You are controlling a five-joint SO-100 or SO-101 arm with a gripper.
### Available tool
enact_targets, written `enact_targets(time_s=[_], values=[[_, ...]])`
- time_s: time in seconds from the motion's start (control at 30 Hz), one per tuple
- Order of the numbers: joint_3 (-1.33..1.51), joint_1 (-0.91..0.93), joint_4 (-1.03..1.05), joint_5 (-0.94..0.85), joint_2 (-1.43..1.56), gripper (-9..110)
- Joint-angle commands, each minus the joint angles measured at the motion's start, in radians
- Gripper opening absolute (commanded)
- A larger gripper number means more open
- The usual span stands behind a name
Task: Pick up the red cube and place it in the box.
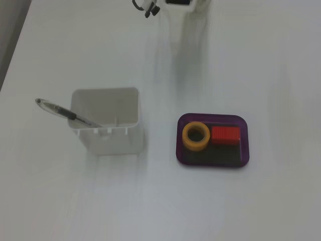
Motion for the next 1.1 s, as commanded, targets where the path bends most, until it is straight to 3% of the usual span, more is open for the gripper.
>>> enact_targets(time_s=[0.0, 0.23, 0.53, 0.63, 0.8, 1.07], values=[[0.295, -0.002, -0.137, -0.005, 0.255, 26], [0.692, -0.009, -0.181, 0.008, 0.673, 26], [0.930, -0.009, -0.143, 0.009, 1.057, 26], [0.933, -0.009, -0.132, 0.009, 1.083, 19], [0.931, -0.009, -0.130, 0.011, 1.075, -2], [0.931, -0.009, -0.129, 0.012, 1.072, 1]])
